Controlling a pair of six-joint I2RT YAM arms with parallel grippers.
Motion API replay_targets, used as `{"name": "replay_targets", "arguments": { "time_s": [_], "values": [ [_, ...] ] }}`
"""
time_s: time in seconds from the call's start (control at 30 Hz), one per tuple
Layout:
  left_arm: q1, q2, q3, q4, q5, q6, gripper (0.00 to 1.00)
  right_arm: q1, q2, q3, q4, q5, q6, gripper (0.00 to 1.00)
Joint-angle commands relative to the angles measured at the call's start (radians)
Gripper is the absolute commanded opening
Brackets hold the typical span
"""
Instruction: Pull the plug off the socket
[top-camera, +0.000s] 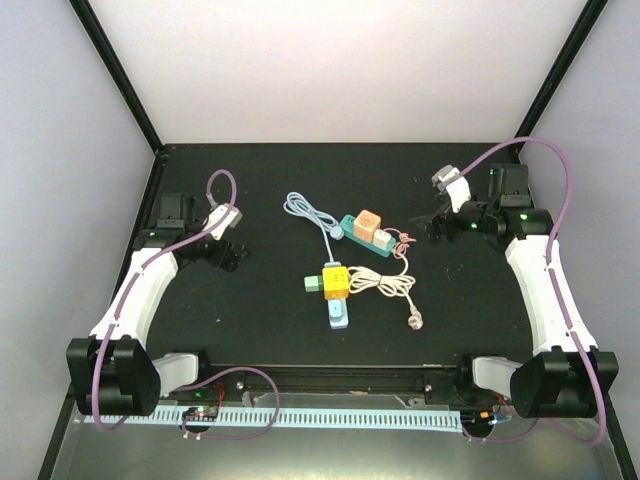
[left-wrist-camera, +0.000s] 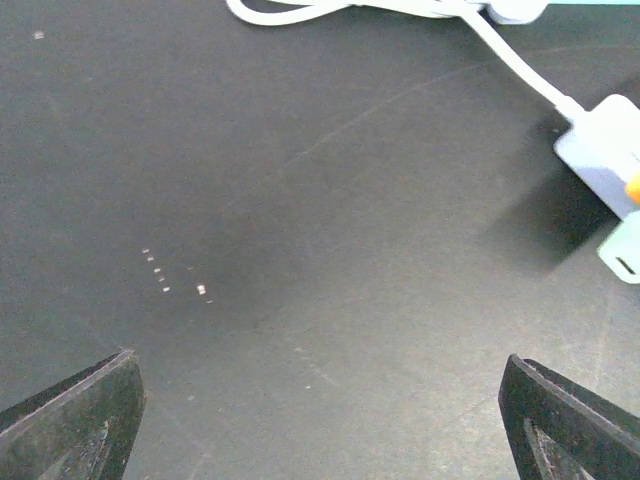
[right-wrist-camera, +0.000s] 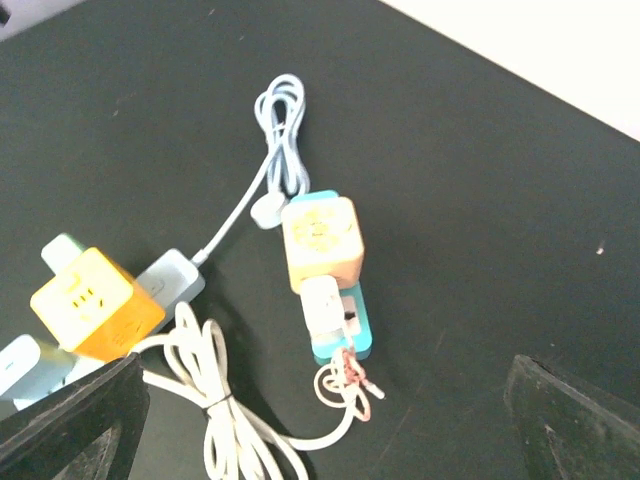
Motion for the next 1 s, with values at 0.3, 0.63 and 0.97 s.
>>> {"name": "replay_targets", "arguments": {
  "time_s": [0.3, 0.63, 0.97],
  "values": [
    [-0.123, -0.056, -0.021, -0.053, 0.167, 0.150, 0.99, 0.367, -0.024, -0.049, -0.112, 0.053, -0.305, 1.00],
    [-0.127, -0.140, -0.094, -0.073, 0.267, 0.236, 0.99, 0.615, 0.171, -0.002, -0.069, 0.157, -0.359, 0.92],
    [-0.133, -0.212, -0.179, -0.053, 0.351, 0.331, 0.99, 0.685, 0.334, 0.026, 0.017, 0.253, -0.364, 0.82]
  ]
}}
